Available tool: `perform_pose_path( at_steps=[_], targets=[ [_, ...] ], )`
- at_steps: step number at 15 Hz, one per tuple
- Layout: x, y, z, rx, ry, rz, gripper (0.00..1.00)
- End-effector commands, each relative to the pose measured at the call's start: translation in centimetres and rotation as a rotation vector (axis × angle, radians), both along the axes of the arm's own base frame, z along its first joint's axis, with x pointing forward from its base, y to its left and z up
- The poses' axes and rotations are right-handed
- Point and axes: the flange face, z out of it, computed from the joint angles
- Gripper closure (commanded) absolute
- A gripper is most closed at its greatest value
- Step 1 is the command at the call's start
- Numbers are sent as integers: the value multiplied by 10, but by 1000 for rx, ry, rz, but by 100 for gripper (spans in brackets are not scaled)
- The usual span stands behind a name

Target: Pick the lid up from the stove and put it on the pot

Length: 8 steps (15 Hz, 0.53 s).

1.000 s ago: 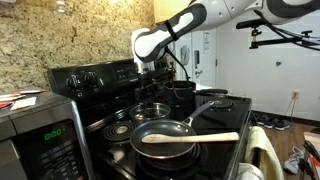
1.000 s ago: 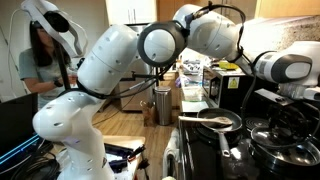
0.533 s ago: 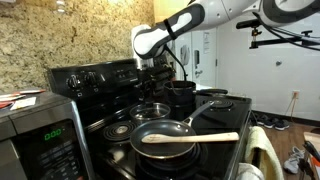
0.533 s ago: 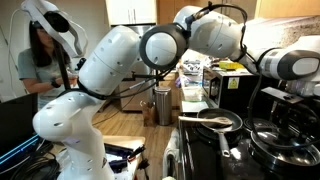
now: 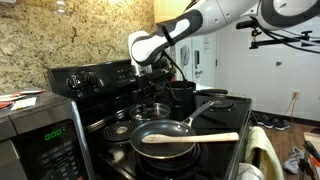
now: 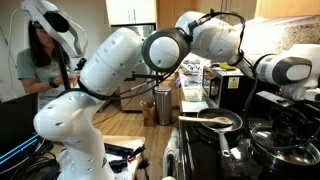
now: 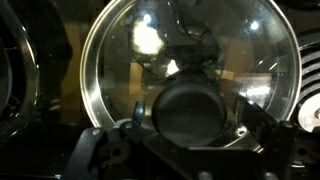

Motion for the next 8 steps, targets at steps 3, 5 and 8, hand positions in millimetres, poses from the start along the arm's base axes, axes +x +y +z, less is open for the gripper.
perform_pose_path(
  at_steps=[3,5,8],
  targets=[
    [-1,3,-1,-26,5,-26,0],
    [-1,3,-1,-25,5,-37,0],
    [-1,4,-2,-17,6,-61,0]
  ],
)
